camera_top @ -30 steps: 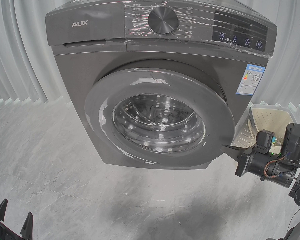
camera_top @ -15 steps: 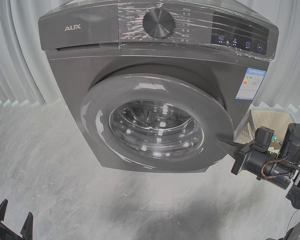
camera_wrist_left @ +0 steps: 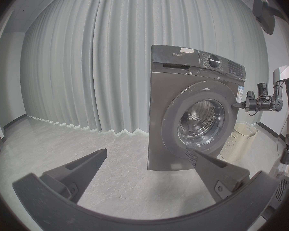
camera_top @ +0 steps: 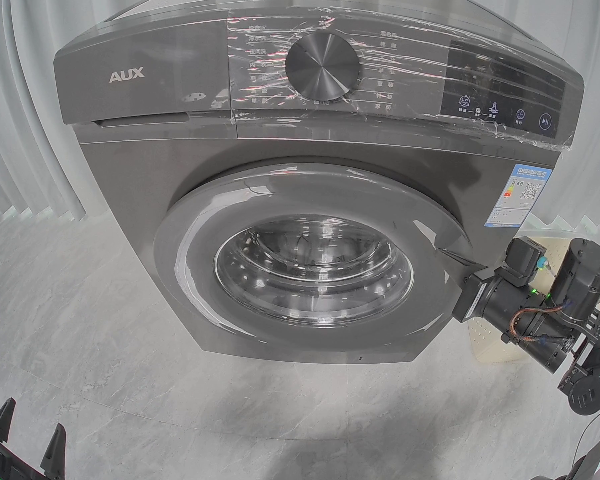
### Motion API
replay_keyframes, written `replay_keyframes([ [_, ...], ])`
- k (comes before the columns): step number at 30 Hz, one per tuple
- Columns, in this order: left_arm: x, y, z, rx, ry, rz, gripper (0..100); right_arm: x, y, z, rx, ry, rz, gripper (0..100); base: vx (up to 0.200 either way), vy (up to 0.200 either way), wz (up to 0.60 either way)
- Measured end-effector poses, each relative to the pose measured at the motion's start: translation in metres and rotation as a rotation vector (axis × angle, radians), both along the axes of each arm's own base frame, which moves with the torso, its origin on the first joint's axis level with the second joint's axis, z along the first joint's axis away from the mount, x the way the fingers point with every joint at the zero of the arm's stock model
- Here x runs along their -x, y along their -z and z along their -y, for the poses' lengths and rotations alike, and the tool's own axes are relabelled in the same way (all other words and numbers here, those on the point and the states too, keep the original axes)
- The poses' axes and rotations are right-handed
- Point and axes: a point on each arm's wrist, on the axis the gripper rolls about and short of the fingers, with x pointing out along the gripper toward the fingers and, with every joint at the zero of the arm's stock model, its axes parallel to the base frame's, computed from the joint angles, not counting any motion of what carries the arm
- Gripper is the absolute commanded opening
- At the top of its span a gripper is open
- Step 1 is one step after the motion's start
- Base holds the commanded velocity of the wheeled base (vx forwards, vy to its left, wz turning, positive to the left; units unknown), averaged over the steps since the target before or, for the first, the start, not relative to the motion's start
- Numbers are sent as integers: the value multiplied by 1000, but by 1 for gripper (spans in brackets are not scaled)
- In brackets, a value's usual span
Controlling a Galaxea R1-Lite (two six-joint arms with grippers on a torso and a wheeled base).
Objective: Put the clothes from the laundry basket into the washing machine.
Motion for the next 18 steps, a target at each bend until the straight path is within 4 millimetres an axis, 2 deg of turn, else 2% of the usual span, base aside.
replay_keyframes([
  [10,0,0,0,0,0,0,100,-7,-2,2,-5,33,8,0,0,0,0],
  [18,0,0,0,0,1,0,100,-9,-5,2,-12,155,19,0,0,0,0],
])
